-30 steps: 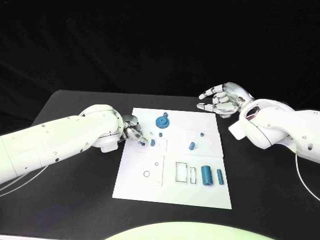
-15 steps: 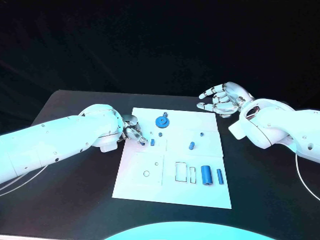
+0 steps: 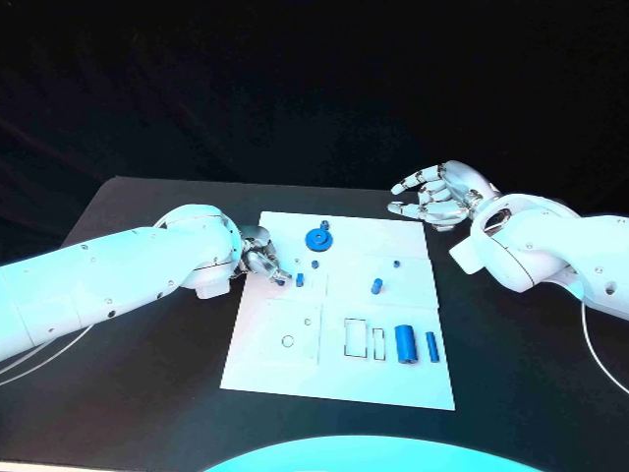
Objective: Assemble the parts on the task board
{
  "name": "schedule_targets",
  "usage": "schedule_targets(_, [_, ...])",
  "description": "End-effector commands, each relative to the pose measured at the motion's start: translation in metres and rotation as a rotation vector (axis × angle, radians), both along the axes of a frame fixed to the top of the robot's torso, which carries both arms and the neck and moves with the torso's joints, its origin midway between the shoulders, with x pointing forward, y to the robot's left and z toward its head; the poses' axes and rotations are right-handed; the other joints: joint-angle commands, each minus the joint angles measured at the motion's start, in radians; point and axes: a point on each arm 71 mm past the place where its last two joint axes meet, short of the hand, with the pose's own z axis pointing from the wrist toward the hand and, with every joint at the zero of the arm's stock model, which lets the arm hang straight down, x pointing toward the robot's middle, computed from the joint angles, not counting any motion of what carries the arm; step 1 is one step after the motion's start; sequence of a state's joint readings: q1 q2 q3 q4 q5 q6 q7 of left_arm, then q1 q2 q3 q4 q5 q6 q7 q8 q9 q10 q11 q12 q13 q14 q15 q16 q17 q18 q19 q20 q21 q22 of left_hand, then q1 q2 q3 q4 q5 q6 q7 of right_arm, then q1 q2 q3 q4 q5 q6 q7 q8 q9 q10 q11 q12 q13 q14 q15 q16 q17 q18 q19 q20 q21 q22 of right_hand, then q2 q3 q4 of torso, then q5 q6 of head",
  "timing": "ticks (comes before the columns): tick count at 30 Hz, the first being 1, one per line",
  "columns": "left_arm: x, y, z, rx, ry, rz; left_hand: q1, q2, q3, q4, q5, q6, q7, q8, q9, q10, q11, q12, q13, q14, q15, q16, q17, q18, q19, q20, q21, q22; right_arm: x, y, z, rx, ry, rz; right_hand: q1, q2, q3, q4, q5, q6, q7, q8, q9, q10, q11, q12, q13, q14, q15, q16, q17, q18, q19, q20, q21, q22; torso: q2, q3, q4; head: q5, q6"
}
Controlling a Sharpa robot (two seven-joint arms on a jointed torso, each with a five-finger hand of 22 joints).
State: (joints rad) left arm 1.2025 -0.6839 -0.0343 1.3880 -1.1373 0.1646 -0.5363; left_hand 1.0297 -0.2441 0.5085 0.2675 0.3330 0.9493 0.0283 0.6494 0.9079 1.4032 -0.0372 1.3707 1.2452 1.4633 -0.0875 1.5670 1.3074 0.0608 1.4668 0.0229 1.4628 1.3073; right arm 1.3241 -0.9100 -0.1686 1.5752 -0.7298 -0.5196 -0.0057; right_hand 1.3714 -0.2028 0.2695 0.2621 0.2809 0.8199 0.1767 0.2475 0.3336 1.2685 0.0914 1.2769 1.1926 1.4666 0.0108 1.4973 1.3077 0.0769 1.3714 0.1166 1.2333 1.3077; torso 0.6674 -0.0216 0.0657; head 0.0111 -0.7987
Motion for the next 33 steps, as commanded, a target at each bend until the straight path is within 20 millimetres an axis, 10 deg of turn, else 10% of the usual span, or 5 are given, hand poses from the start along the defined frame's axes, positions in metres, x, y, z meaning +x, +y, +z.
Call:
schedule_targets(1, [-0.004, 0.0002, -0.0072, 0.027, 0.042, -0.016, 0.0, -0.008, -0.023, 0.012, -0.005, 0.005, 0.002, -0.007, 0.001, -0.006, 0.0, 0.002, 0.001, 0.108, -0.005, 0.004, 0.263, -0.012, 0.008, -0.005, -0.003, 0.031, -0.0006, 0.0011, 0.0004, -0.004, -0.009, 0.014, 0.005, 0.001, 0.0, 0.009, 0.0, 0.002, -0.005, 0.006, -0.001, -0.002, -0.006, 0.003, 0.0, 0.058, 0.0, -0.006, 0.071, 0.008, -0.004, -0.002, -0.006, 0.004, 0.0, -0.0001, 0.0001, 0.0, 0.0])
schedule_targets(33, [-0.0029, 0.0059, -0.0088, 0.064, 0.053, -0.007, -0.009, 0.002, -0.066, 0.024, -0.011, 0.01, 0.001, -0.007, 0.004, -0.004, 0.0, 0.004, 0.004, 0.108, -0.005, 0.004, 0.263, -0.011, 0.008, -0.005, -0.005, 0.029, -0.0014, 0.0001, 0.0007, -0.004, -0.009, 0.012, 0.003, 0.001, -0.001, 0.011, 0.0, 0.002, -0.005, 0.007, -0.001, -0.003, -0.005, 0.002, -0.001, 0.058, 0.0, -0.006, 0.07, 0.008, -0.004, -0.001, -0.007, 0.004, 0.0, -0.0002, 0.0001, 0.0, -0.002])
